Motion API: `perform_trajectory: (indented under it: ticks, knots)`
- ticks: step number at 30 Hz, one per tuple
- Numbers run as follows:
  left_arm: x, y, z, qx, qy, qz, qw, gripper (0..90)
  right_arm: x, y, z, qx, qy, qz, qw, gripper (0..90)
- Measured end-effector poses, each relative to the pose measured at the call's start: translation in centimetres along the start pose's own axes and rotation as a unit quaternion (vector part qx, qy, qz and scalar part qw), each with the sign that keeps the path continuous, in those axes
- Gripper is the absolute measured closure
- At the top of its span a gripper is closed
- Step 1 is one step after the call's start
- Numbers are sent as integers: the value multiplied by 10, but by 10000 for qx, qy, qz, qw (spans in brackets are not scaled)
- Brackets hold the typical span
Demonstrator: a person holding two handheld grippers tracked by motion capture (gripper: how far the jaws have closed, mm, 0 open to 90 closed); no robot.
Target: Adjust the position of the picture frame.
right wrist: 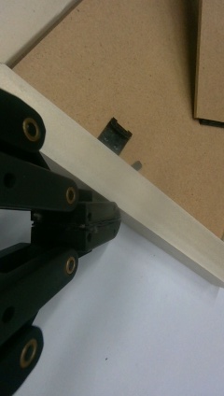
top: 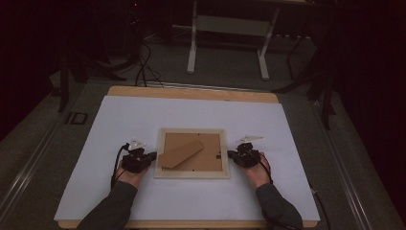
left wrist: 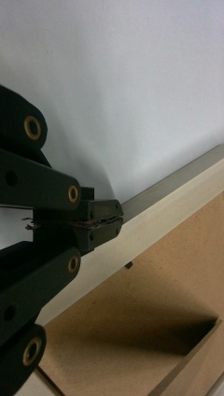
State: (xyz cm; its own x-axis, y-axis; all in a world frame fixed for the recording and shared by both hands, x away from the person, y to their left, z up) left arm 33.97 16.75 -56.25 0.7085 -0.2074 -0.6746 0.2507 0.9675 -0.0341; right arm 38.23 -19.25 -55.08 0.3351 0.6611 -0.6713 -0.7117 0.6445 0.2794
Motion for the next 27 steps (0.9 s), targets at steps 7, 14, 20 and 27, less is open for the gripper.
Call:
perform_trajectory:
  ticks: [7,14,20,27]
  knots:
    - [5,-4,5,43,5,-72,10000,900,-2,-3,0,60,-6,-126,9999,899]
    - [13,-8,12,7,9,-69,10000,900,-6,-10,0,146,-12,-190,9997,899]
    - [20,-11,18,-42,23,-55,10000,900,-7,-15,1,202,-55,-217,9995,900]
    - [23,-12,20,-55,30,-92,9999,900,-9,-19,0,266,-95,-210,9994,899]
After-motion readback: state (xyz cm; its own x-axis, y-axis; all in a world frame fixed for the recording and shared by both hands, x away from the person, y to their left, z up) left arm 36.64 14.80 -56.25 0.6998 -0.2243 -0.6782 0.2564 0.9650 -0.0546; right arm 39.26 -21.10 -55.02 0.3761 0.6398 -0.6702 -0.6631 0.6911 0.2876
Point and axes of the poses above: each handheld gripper's, and its own axes: x roughly forward along the jaws, z roughly out of its top, y roughly to its left, the point moved 3 cm from there along x, roughly forward along the jaws, and after that the axes turned 15 degrees about z, right-handed, at the moved point
